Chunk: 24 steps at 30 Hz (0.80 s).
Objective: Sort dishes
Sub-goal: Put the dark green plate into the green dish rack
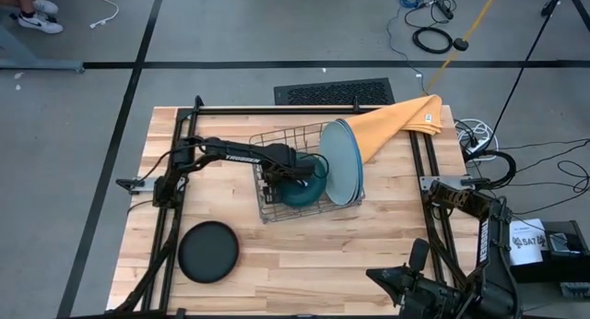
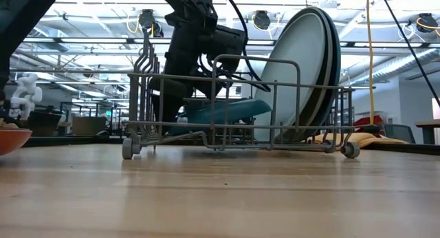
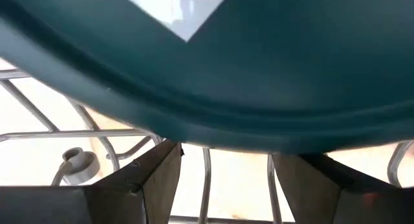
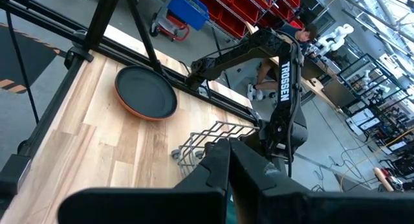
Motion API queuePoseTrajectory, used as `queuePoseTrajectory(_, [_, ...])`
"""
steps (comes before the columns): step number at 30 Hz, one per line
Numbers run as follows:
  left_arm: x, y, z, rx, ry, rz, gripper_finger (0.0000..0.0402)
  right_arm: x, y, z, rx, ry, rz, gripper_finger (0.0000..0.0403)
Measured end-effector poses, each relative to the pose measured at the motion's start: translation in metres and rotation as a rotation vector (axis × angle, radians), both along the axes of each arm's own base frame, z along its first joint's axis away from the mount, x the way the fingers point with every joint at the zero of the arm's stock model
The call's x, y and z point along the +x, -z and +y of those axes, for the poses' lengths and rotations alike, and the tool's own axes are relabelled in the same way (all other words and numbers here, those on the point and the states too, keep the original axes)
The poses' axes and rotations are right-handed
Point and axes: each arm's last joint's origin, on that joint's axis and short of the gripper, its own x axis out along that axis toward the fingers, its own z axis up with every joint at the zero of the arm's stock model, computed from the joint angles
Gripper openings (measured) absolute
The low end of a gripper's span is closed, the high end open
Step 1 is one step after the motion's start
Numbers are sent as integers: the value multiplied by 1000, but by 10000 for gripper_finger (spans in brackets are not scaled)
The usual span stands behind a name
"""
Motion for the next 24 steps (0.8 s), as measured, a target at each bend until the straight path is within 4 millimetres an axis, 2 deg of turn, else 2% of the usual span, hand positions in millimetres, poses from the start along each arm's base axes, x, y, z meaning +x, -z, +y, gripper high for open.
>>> queuePoseTrajectory(6, [-4,-24,-1,10,0,-91,240,0,0,0,-1,0,0,0])
queuePoseTrajectory(9, [-1,-28,-1,15,0,-134,240,0,0,0,-2,0,1,0])
queuePoseTrajectory(14, [-12,-20,-1,9,1,35,240,0,0,0,3,1,-1,0])
queuePoseTrajectory(19, [-7,-19,-4,-2,7,-16,240,0,0,0,3,1,-2,0])
queuePoseTrajectory(24, [-2,-7,-4,-29,15,-11,240,0,0,0,8,1,-4,0])
